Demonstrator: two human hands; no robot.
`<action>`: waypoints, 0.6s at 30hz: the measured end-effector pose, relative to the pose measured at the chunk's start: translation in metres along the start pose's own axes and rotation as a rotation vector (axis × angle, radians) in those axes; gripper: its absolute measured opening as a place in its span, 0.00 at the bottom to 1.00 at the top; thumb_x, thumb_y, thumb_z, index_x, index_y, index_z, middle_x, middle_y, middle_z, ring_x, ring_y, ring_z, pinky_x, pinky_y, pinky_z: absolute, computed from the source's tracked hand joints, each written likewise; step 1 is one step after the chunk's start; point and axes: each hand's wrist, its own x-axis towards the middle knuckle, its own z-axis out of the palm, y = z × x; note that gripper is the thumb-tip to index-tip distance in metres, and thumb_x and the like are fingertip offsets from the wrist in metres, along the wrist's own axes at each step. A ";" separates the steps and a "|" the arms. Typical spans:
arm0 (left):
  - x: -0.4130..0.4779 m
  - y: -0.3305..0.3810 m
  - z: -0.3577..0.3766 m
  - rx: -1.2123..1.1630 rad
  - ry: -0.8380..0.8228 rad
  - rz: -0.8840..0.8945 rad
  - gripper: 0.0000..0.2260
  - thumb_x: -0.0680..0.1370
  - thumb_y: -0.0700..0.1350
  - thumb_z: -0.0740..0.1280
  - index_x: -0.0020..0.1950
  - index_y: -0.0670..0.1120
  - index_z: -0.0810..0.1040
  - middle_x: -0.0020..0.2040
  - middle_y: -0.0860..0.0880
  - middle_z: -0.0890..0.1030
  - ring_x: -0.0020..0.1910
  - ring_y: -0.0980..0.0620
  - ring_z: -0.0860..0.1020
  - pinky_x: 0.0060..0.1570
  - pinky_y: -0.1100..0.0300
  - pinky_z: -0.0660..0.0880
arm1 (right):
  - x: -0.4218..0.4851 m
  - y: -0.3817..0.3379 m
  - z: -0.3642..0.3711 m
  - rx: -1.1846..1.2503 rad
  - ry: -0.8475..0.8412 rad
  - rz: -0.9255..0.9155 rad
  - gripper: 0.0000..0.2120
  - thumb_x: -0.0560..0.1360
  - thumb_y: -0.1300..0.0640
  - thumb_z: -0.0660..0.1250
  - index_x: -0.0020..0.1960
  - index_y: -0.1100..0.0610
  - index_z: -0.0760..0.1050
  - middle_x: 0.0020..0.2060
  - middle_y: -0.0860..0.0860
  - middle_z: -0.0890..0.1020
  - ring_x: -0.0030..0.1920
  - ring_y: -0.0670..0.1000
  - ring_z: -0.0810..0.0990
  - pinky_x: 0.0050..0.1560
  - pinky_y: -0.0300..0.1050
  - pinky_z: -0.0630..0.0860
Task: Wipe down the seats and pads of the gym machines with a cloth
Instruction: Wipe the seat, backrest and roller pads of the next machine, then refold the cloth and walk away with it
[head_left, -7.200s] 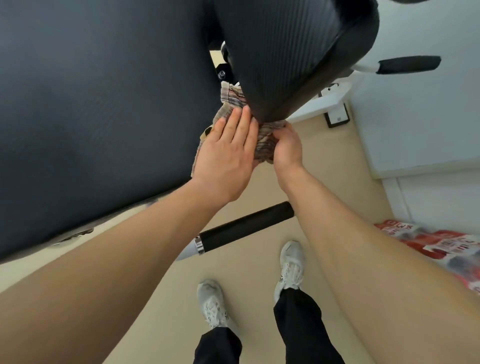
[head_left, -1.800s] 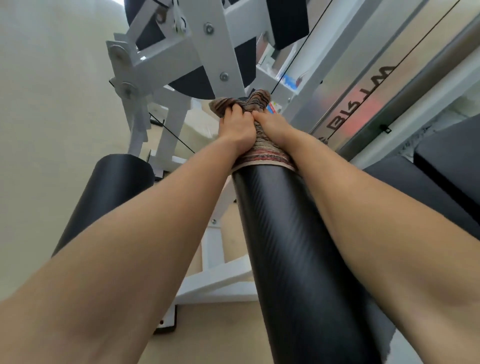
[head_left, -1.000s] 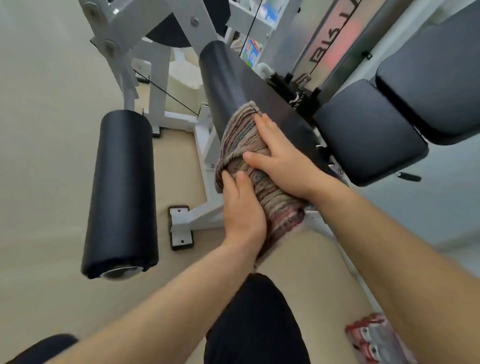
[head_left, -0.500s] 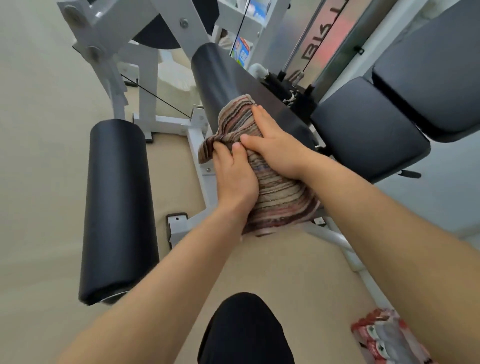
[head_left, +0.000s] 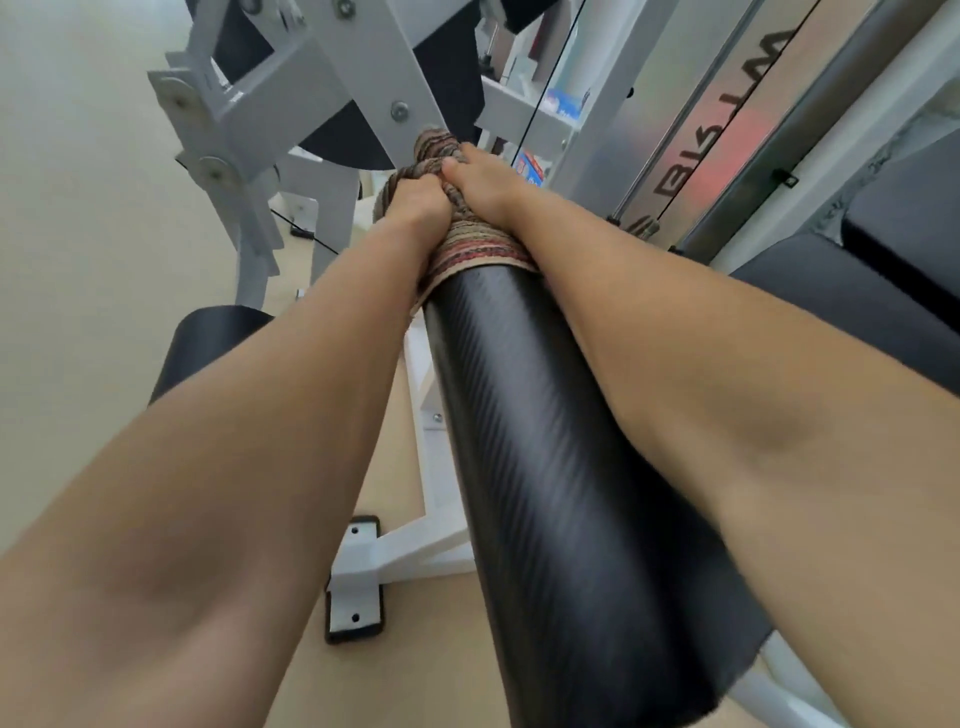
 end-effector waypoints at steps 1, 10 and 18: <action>0.007 -0.003 0.000 -0.035 -0.004 0.006 0.22 0.84 0.48 0.55 0.73 0.38 0.71 0.73 0.40 0.73 0.72 0.42 0.71 0.72 0.52 0.65 | 0.012 0.000 0.001 -0.018 -0.003 0.001 0.23 0.84 0.51 0.51 0.74 0.62 0.64 0.75 0.61 0.66 0.74 0.60 0.65 0.71 0.49 0.61; -0.076 -0.027 0.001 -0.082 0.009 0.111 0.23 0.86 0.49 0.47 0.77 0.37 0.64 0.75 0.38 0.68 0.74 0.40 0.67 0.73 0.52 0.63 | -0.044 0.005 0.004 -0.068 -0.028 -0.081 0.34 0.81 0.43 0.56 0.82 0.53 0.49 0.81 0.59 0.49 0.81 0.59 0.46 0.79 0.57 0.45; -0.273 -0.043 0.002 -0.141 -0.074 -0.193 0.26 0.86 0.54 0.48 0.81 0.44 0.52 0.78 0.39 0.63 0.76 0.41 0.63 0.72 0.53 0.59 | -0.246 0.017 0.009 0.040 -0.060 -0.020 0.31 0.83 0.45 0.54 0.82 0.50 0.48 0.82 0.53 0.48 0.81 0.54 0.46 0.79 0.53 0.46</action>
